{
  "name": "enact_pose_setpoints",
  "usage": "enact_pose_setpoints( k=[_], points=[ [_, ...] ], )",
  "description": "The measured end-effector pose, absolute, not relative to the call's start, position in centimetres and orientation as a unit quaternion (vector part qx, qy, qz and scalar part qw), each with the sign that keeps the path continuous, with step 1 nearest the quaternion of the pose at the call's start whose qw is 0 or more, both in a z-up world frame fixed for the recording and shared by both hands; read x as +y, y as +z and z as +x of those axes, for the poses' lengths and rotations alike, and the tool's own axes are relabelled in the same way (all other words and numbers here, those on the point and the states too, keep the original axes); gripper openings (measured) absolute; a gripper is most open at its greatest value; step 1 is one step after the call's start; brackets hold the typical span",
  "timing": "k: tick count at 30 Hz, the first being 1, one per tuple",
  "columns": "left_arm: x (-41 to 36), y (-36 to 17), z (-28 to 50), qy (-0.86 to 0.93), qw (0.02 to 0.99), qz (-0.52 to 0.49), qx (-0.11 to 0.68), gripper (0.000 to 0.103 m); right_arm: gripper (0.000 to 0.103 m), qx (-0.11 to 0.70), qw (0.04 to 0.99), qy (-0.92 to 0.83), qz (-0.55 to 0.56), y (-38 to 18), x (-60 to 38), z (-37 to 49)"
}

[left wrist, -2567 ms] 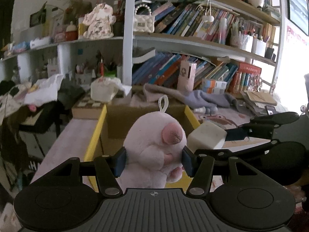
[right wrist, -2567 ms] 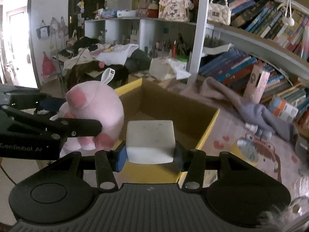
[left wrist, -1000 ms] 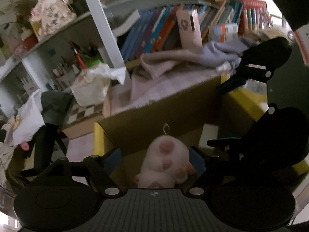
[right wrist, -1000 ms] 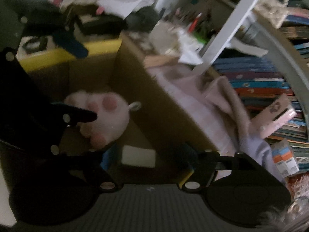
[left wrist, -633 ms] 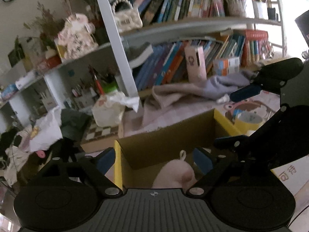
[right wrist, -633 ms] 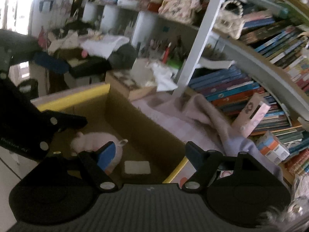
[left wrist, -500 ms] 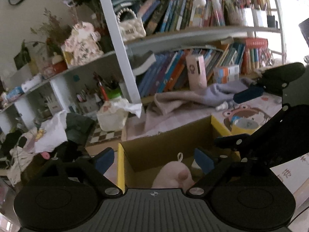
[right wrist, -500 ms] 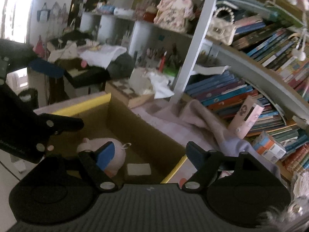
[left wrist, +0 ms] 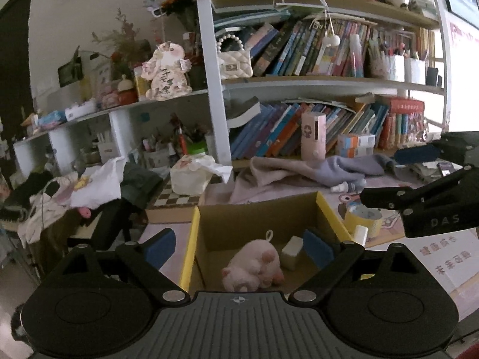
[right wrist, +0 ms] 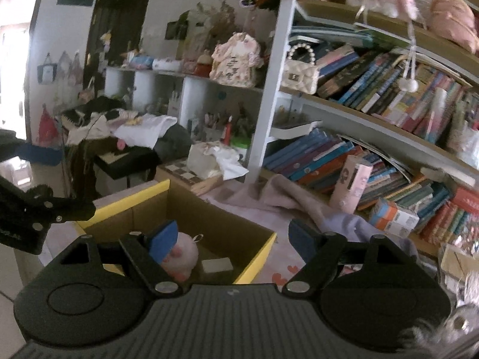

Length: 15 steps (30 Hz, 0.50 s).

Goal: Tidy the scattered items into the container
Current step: 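Withdraw both tools from the box and move toward the white charger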

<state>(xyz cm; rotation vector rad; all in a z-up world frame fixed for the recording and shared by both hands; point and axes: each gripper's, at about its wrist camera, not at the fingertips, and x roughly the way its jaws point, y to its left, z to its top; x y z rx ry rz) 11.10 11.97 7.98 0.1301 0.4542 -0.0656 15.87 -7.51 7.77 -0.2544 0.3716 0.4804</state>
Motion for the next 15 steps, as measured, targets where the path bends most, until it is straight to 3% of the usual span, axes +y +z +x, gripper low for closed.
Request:
enact_pose_setpoints(
  k=[15],
  points=[
    [12.6,6.4,6.3,0.008,0.973,0.017,0.229,0.095,0.081,0.195,0.96,0.184,-0.077,6.1,-9.9,11.1]
  ],
)
